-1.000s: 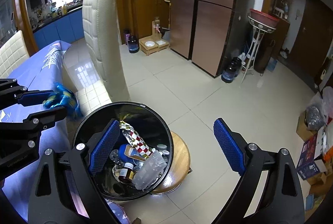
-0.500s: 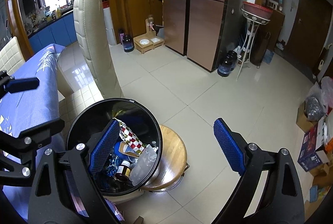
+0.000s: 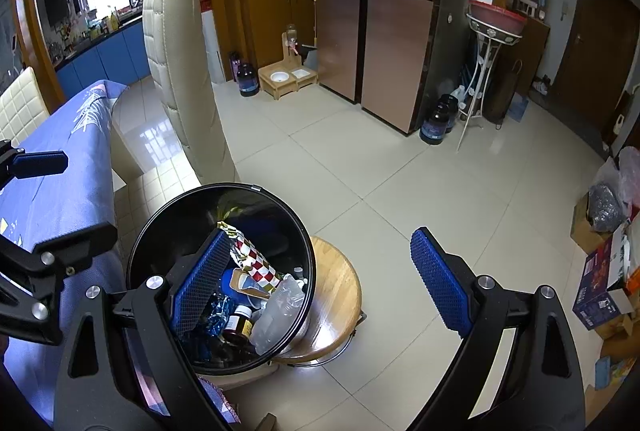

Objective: Collect trash

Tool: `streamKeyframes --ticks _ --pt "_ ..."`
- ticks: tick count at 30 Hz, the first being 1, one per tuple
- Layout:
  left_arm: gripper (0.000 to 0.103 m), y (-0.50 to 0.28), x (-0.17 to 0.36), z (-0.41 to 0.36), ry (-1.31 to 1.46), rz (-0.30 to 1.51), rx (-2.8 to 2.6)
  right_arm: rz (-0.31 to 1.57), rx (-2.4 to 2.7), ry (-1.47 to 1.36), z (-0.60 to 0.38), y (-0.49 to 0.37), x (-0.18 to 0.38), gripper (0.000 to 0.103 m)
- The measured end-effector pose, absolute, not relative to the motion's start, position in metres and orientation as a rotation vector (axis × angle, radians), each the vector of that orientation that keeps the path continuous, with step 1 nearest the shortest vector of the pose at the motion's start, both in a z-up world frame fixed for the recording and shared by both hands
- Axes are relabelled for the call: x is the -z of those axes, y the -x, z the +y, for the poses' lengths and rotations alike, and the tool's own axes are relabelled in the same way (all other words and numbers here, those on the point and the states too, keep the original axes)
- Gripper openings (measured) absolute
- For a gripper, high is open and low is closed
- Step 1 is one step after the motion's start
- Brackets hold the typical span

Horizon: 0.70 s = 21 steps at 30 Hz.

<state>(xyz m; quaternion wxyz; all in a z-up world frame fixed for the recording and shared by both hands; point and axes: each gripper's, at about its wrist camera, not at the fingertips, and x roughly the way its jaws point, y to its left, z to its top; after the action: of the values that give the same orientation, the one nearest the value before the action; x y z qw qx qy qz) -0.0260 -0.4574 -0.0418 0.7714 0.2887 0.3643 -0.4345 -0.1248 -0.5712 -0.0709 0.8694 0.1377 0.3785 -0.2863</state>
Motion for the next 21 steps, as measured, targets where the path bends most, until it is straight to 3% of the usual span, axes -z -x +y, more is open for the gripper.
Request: streamKeyframes --ticks 11,21 --pt "0.096 0.037 0.033 -0.455 -0.656 0.706 0.921 0.790 0.590 -0.288 -0.567 0.124 0.071 0.091" --pt "0.096 0.038 0.024 -0.451 -0.578 0.765 1.008 0.786 0.591 -0.289 -0.567 0.126 0.069 0.091"
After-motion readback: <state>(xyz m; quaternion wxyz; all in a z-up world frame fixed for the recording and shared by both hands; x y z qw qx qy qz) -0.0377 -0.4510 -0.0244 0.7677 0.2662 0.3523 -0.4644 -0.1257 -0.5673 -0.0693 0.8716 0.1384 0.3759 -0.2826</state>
